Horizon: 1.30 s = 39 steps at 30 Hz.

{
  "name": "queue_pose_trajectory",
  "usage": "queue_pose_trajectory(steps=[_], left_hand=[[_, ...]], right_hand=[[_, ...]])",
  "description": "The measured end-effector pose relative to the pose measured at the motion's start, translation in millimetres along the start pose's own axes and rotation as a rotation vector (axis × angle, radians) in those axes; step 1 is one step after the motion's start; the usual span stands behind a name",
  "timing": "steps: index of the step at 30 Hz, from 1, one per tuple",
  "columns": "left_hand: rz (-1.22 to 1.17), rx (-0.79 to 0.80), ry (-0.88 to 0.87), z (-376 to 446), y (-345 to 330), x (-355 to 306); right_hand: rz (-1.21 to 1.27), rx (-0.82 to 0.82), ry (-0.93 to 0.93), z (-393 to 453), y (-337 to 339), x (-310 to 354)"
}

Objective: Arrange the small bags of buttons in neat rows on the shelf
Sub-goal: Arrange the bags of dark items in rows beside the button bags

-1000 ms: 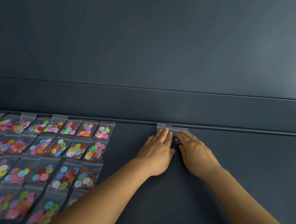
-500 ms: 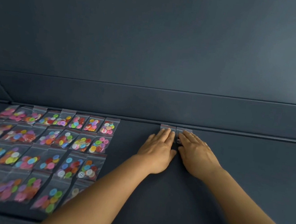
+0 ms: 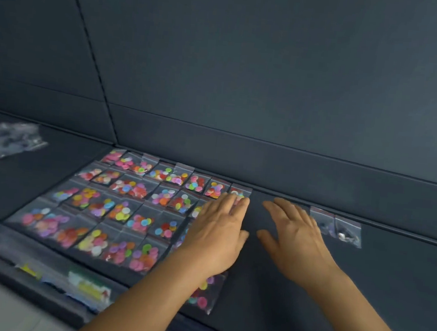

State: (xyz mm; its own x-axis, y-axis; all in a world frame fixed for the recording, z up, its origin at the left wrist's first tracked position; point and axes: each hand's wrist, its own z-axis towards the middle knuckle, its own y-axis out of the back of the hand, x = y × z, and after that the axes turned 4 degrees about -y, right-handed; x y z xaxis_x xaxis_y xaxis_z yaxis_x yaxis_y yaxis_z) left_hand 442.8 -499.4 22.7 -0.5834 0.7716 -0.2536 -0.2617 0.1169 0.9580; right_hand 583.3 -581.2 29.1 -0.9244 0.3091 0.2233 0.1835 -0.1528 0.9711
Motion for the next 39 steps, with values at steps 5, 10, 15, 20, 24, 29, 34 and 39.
queue_pose_trajectory(steps=[5,10,15,20,24,29,34,39], left_hand=[[-0.024,-0.082,0.115,-61.2,31.0,79.8],[0.011,-0.11,0.195,-126.6,63.1,167.9],[0.047,-0.122,0.236,-179.3,95.8,242.3],[0.056,-0.145,0.289,-214.5,119.5,300.3],[0.027,-0.183,0.35,-234.9,128.4,347.2],[-0.008,-0.196,0.403,-243.0,133.1,406.6],[-0.004,-0.227,0.411,-224.4,140.8,471.1],[-0.007,-0.213,0.366,-188.2,146.6,529.8]], right_hand=[[0.03,-0.005,0.109,7.3,-15.7,95.0],[0.094,0.005,0.182,13.7,-42.3,202.9],[0.143,0.032,0.261,20.8,-70.0,299.1],[0.187,0.044,0.318,32.5,-86.9,375.8],[0.165,0.093,0.368,49.5,-101.6,425.5],[0.155,0.098,0.41,86.9,-118.8,474.4],[0.15,0.094,0.43,143.9,-139.5,518.7],[0.168,0.116,0.403,204.2,-158.7,550.1]])
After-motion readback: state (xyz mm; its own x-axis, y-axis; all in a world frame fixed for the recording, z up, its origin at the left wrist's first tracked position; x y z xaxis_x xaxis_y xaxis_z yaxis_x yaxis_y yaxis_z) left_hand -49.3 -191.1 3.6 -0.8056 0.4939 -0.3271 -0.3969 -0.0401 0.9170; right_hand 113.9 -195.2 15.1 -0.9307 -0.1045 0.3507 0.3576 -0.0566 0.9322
